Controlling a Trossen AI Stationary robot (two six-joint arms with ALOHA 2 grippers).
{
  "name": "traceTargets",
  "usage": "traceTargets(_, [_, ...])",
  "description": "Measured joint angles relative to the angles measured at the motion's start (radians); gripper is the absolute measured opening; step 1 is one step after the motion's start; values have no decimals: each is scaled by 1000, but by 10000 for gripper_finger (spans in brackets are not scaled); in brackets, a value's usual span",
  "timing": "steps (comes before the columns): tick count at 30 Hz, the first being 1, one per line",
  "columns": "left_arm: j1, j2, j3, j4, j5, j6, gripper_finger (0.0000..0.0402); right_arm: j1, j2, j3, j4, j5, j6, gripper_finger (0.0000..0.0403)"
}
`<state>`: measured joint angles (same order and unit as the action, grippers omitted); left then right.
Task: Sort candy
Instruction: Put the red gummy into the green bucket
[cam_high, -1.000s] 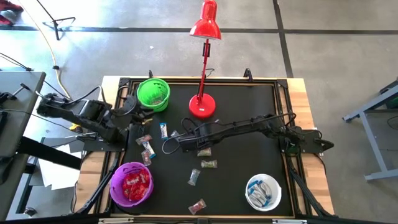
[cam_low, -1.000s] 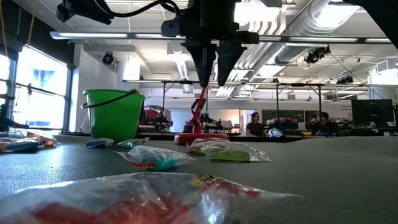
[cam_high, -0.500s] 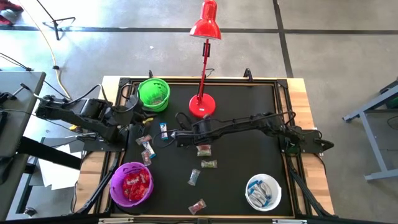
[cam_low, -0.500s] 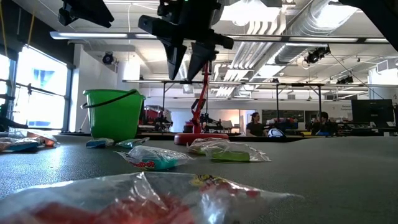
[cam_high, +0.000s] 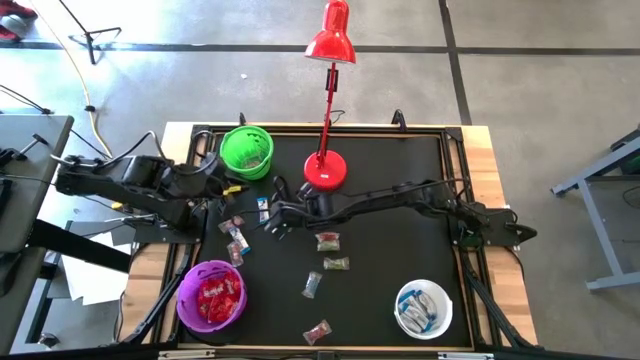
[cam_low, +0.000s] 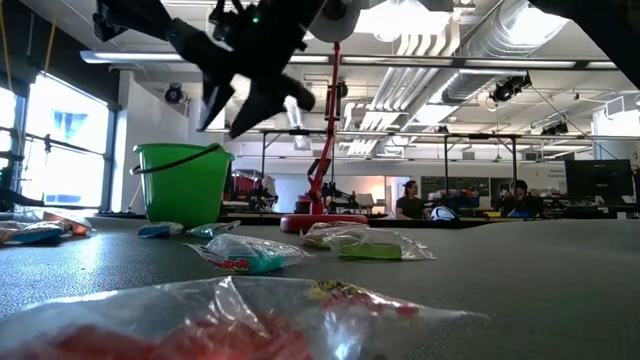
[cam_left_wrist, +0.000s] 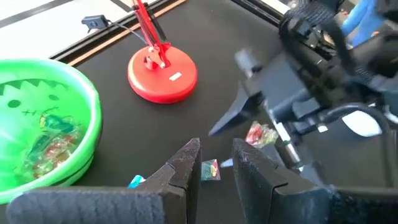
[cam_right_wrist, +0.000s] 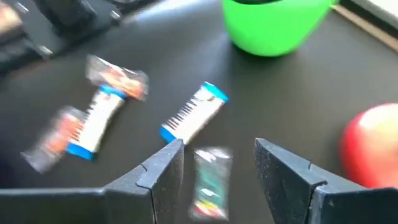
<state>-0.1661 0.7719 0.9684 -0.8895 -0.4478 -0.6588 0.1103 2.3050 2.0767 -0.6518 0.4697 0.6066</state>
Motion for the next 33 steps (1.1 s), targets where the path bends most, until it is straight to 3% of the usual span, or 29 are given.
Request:
traceTargets(8, [3, -59, 0, -40, -1, -36, 76, -3, -3, -127, 264, -18, 40, 192])
traceTargets(22, [21, -64, 0, -6, -36, -82, 76, -10, -35, -129, 124, 27, -56, 192])
traceTargets(33, [72, -64, 0, 45, 11, -58, 76, -46, -62, -353, 589, -64, -65, 192])
